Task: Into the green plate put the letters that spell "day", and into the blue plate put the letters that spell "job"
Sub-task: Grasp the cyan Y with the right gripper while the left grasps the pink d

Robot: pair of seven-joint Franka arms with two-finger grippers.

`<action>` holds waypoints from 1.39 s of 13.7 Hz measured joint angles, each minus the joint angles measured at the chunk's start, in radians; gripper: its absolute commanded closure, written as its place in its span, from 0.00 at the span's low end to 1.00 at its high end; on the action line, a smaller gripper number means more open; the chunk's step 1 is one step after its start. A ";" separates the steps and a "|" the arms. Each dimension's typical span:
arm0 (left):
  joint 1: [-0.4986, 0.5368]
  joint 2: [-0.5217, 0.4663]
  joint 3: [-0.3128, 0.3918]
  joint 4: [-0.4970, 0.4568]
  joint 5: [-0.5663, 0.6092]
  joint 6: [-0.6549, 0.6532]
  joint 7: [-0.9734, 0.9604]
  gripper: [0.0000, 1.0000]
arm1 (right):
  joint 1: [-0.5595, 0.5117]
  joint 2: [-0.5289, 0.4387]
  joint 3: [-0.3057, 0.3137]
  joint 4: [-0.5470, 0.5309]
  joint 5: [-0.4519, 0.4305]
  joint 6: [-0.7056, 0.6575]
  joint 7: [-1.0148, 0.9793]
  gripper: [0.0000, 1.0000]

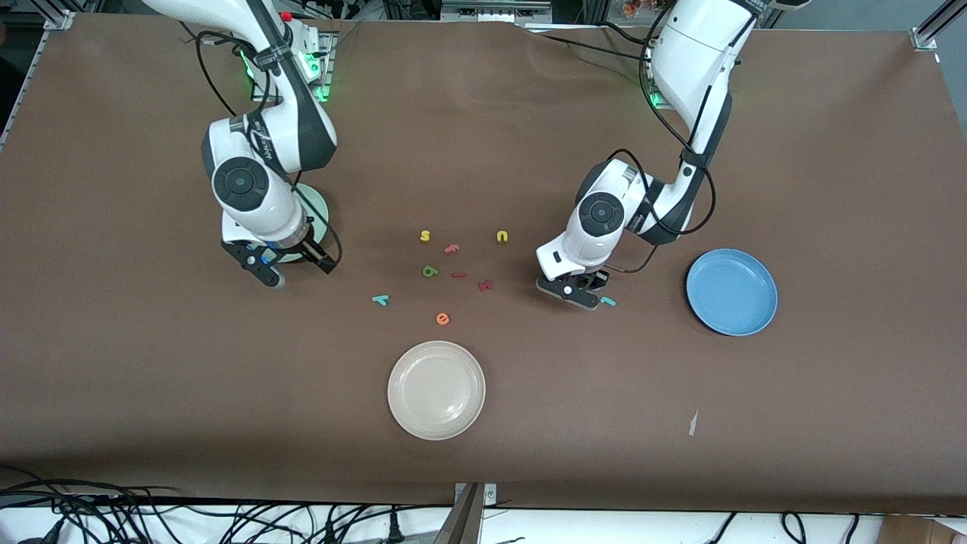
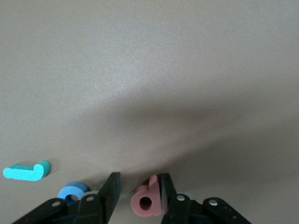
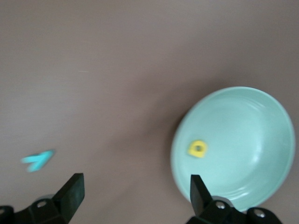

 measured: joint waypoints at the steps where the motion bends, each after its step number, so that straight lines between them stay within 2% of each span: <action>1: 0.000 0.001 0.001 0.000 0.000 0.000 -0.002 0.16 | 0.003 0.026 0.011 0.039 0.001 0.000 -0.001 0.00; 4: 0.002 0.006 0.006 -0.006 0.000 0.000 -0.004 0.17 | 0.009 0.170 0.068 0.171 0.006 0.003 0.018 0.00; 6: 0.002 0.006 0.006 -0.007 0.000 0.000 -0.004 0.27 | 0.015 0.238 0.075 0.229 0.007 0.010 0.052 0.01; 9: 0.001 0.002 0.006 -0.007 0.000 -0.002 -0.005 0.57 | 0.014 0.292 0.076 0.262 0.011 0.065 0.157 0.02; 10: 0.001 0.000 0.006 -0.007 0.000 -0.002 -0.005 0.65 | 0.014 0.305 0.076 0.265 0.011 0.087 0.204 0.08; 12: 0.001 -0.001 0.006 -0.007 0.000 -0.002 -0.004 0.70 | 0.014 0.333 0.076 0.266 0.033 0.141 0.276 0.10; 15: 0.001 -0.001 0.006 -0.007 0.000 -0.003 -0.003 0.79 | 0.016 0.375 0.079 0.268 0.122 0.191 0.297 0.14; 19: 0.002 -0.001 0.006 -0.005 0.000 -0.004 -0.004 0.79 | 0.022 0.392 0.079 0.268 0.131 0.199 0.308 0.55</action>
